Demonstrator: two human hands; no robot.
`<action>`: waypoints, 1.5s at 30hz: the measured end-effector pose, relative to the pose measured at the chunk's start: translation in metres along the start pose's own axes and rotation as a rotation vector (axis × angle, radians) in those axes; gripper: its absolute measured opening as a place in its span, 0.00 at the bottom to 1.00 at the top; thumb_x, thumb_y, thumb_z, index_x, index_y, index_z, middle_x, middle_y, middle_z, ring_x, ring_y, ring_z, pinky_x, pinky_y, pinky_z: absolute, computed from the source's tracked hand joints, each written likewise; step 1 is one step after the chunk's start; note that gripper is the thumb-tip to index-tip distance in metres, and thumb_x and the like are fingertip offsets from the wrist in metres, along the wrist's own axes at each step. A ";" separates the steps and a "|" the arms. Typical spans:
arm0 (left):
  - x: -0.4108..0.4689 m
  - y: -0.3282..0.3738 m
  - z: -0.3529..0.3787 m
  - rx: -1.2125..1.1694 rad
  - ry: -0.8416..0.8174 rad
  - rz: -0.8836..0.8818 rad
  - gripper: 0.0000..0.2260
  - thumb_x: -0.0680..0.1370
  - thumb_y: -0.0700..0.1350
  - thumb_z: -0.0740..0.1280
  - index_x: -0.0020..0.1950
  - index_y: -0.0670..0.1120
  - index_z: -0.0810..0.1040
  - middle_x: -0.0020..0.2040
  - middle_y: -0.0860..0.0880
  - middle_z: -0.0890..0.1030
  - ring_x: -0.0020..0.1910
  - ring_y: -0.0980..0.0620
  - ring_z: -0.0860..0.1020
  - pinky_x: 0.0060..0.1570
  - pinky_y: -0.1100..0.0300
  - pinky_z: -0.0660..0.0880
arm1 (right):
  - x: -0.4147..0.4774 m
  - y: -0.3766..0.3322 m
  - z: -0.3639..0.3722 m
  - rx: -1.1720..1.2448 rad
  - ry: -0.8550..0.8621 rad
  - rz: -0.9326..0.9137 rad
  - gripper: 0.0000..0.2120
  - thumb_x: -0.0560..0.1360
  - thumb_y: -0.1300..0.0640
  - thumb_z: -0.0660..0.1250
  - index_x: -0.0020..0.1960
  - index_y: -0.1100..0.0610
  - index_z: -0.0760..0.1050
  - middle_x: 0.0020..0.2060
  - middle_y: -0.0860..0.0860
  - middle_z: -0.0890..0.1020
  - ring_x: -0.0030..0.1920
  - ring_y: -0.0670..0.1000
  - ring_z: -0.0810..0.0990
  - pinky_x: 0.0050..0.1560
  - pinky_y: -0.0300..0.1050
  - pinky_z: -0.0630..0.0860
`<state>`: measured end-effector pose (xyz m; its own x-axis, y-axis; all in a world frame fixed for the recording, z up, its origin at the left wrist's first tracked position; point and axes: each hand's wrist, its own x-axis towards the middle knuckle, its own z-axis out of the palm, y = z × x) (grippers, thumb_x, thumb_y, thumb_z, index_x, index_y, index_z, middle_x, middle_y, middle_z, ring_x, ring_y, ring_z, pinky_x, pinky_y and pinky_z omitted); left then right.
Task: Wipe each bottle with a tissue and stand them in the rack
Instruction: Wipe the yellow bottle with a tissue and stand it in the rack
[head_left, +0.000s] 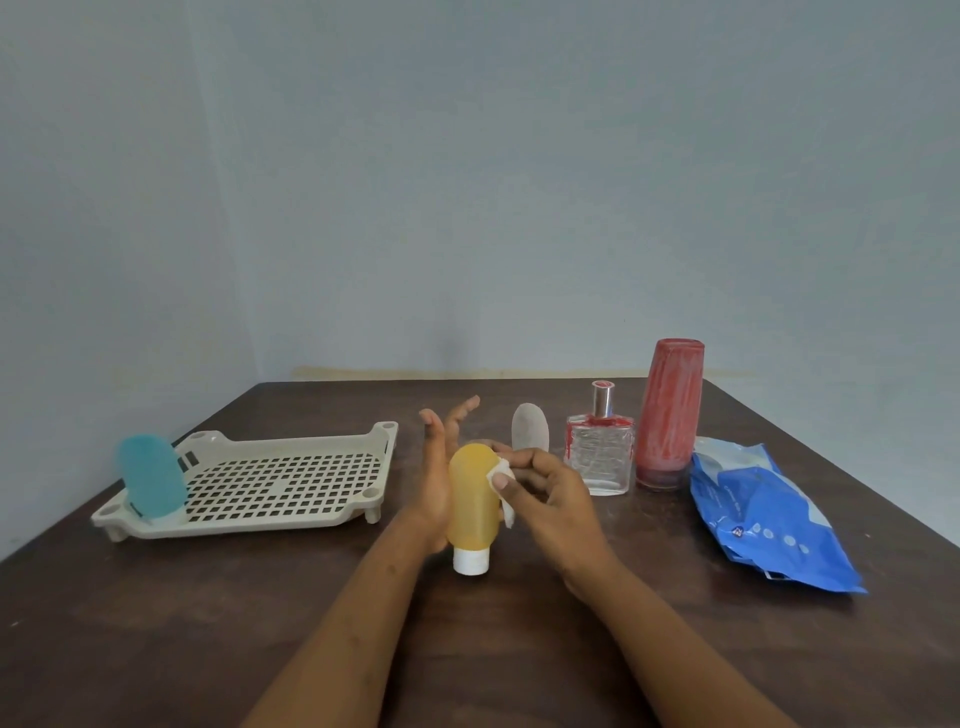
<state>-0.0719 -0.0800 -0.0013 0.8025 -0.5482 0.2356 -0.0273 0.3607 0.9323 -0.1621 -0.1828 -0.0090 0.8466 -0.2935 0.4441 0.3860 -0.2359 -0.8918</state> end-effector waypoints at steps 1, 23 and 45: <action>-0.001 0.001 0.001 0.003 0.008 -0.002 0.38 0.68 0.72 0.45 0.70 0.55 0.70 0.44 0.41 0.81 0.46 0.40 0.79 0.47 0.48 0.77 | 0.000 0.001 -0.001 0.003 -0.006 0.002 0.06 0.75 0.60 0.67 0.51 0.58 0.77 0.54 0.44 0.82 0.51 0.43 0.81 0.52 0.40 0.78; -0.024 0.016 0.027 0.063 0.039 -0.153 0.36 0.78 0.65 0.39 0.38 0.41 0.76 0.28 0.49 0.82 0.29 0.57 0.82 0.28 0.67 0.76 | -0.003 -0.004 0.011 -0.715 0.137 -0.803 0.09 0.73 0.62 0.66 0.52 0.61 0.80 0.50 0.53 0.80 0.56 0.46 0.73 0.63 0.32 0.64; -0.020 0.018 0.018 0.102 0.084 -0.261 0.42 0.72 0.72 0.38 0.42 0.44 0.82 0.38 0.44 0.84 0.42 0.47 0.82 0.48 0.52 0.78 | 0.000 0.000 0.003 -0.625 0.153 -0.478 0.06 0.75 0.59 0.67 0.51 0.54 0.80 0.49 0.45 0.80 0.50 0.37 0.73 0.53 0.24 0.67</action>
<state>-0.0991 -0.0768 0.0156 0.8369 -0.5462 -0.0356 0.1301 0.1355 0.9822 -0.1613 -0.1799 -0.0095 0.5639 -0.1428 0.8134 0.3794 -0.8301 -0.4087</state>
